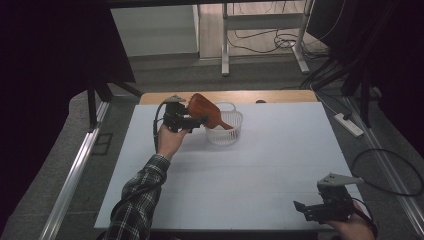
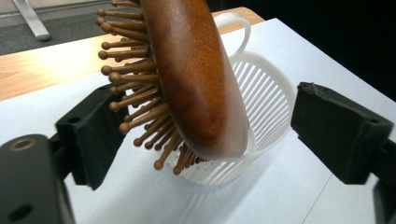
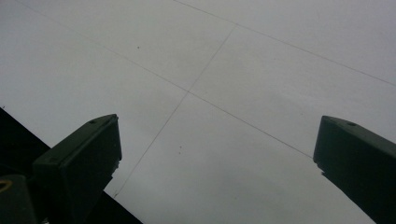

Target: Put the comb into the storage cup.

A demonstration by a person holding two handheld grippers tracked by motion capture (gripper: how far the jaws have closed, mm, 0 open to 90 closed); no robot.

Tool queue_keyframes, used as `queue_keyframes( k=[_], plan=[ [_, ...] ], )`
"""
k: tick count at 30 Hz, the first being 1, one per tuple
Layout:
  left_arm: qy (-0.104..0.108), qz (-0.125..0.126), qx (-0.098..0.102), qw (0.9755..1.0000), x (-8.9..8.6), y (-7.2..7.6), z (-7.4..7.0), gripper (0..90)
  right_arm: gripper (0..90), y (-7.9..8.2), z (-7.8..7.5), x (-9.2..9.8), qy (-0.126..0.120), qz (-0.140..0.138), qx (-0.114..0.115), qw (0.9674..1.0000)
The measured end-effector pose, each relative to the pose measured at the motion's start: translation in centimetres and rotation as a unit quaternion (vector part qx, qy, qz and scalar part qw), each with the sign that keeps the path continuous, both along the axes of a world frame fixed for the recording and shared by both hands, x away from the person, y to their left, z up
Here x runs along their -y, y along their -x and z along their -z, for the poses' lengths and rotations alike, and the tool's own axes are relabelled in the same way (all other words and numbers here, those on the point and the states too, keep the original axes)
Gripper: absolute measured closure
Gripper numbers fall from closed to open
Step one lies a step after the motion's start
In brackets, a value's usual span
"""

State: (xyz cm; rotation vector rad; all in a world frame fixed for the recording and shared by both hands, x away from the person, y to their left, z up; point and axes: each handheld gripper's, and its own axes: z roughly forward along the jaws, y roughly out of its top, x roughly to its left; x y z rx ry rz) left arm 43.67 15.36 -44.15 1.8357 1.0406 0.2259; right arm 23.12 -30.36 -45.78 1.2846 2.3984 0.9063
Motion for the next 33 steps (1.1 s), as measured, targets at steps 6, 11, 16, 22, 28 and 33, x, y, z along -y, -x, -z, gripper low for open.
queue_keyframes(
  k=[6, 11, 16, 22, 28, 33],
  plan=[
    [-0.022, 0.007, 0.009, 0.9997, -0.2, 0.5, -0.2, 6.1, 0.8, 0.0, 0.0, 0.0, -0.001, -0.002, 0.003, 1.0],
    [-0.04, 0.011, 0.015, 0.9991, -0.4, 1.0, -0.2, 3.6, 0.6, 0.1, 0.0, 0.0, -0.002, -0.001, 0.002, 1.0],
    [-0.045, 0.013, 0.014, 0.9988, -0.7, 1.5, 0.0, 2.7, 0.3, 0.0, 0.0, 0.0, -0.003, -0.002, 0.0, 1.0],
    [-0.041, 0.012, 0.014, 0.999, -1.1, 2.0, 0.1, 2.2, 0.0, 0.1, -0.1, 0.0, -0.005, -0.003, 0.002, 1.0],
    [-0.043, 0.014, 0.017, 0.9988, -1.3, 2.6, 0.4, 1.8, 0.0, 0.1, -0.1, -0.1, -0.003, -0.003, 0.004, 1.0],
    [-0.041, 0.015, 0.021, 0.9988, -1.6, 3.1, 0.6, 1.8, 0.0, 0.1, -0.1, -0.1, -0.002, -0.003, 0.005, 1.0]
  ],
)
